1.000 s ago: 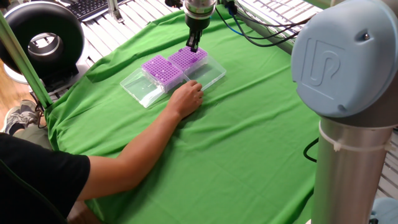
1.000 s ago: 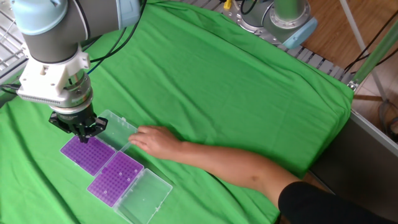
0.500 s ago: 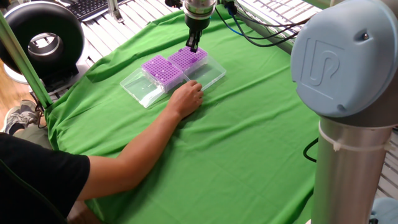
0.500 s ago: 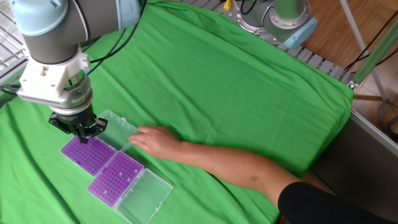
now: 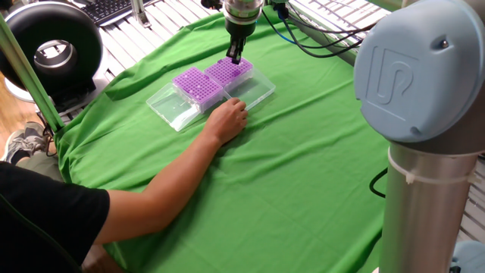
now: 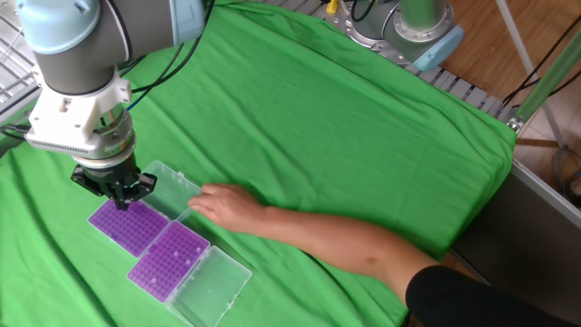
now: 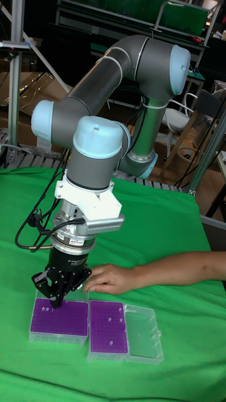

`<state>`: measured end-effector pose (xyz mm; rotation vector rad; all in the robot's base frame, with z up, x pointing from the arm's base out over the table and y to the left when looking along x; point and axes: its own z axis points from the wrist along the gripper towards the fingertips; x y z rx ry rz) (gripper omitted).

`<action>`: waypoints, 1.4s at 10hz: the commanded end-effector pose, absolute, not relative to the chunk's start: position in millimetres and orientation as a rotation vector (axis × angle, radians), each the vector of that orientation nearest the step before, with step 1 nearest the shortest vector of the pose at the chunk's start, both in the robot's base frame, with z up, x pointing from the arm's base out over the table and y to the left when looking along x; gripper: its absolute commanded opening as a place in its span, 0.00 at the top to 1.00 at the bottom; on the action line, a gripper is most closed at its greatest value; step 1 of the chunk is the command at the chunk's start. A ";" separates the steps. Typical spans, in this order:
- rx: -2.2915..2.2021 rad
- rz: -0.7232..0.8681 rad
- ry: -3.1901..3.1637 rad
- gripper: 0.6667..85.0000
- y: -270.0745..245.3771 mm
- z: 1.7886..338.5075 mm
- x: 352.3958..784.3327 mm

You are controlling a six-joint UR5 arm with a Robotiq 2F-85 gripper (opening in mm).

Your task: Insert a small pipette tip into the holder for small pipette tips

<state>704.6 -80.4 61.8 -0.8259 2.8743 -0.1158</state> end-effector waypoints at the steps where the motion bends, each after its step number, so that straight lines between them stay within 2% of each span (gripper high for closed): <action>1: -0.817 -0.105 2.870 1.00 -82.3 61.8 703.2; 12: -0.843 -0.084 2.868 1.00 -79.1 59.3 701.3; 13: -0.873 -0.087 2.870 0.87 -79.8 58.8 699.1; 14: -0.899 -0.093 2.868 0.78 -81.0 58.3 698.0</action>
